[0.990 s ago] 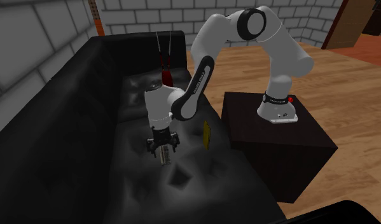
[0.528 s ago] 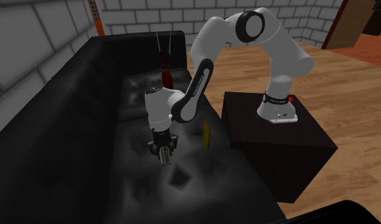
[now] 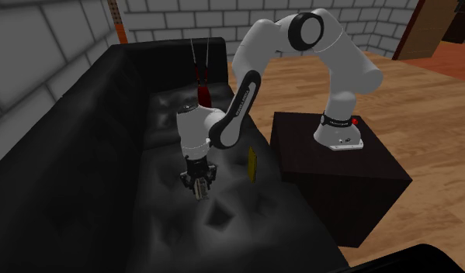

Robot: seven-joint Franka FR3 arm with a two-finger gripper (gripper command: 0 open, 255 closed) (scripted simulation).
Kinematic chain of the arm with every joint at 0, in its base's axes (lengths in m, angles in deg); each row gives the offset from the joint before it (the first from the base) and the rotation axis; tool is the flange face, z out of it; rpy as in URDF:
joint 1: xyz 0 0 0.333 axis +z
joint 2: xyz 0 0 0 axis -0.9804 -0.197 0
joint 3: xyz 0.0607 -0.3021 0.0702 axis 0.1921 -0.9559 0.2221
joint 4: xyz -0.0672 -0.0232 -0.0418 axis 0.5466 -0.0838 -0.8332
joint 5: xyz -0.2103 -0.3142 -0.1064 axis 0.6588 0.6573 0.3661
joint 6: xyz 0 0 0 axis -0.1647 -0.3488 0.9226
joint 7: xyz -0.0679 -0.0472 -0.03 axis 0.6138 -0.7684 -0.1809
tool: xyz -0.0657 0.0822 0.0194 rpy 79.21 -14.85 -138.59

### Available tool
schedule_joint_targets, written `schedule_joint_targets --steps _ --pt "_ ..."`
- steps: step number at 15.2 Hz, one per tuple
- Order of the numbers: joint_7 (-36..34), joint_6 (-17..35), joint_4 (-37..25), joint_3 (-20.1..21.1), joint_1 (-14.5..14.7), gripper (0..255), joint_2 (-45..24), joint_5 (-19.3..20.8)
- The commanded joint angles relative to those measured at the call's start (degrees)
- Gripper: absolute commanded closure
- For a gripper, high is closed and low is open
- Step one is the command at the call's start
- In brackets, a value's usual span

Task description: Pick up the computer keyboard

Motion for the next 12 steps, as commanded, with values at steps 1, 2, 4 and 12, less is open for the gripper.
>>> schedule_joint_targets --steps 1,2,4,12 --pt "0.01 -0.67 0.56 0.27 -0.27 255 1.20 -0.20" --pt "0.01 -1.06 0.81 0.41 -0.39 255 1.83 -0.31" --pt "-0.01 -1.87 1.26 0.70 -0.64 255 3.09 -0.54" --pt "0.01 -5.36 2.52 1.87 -1.59 255 7.87 -1.54"
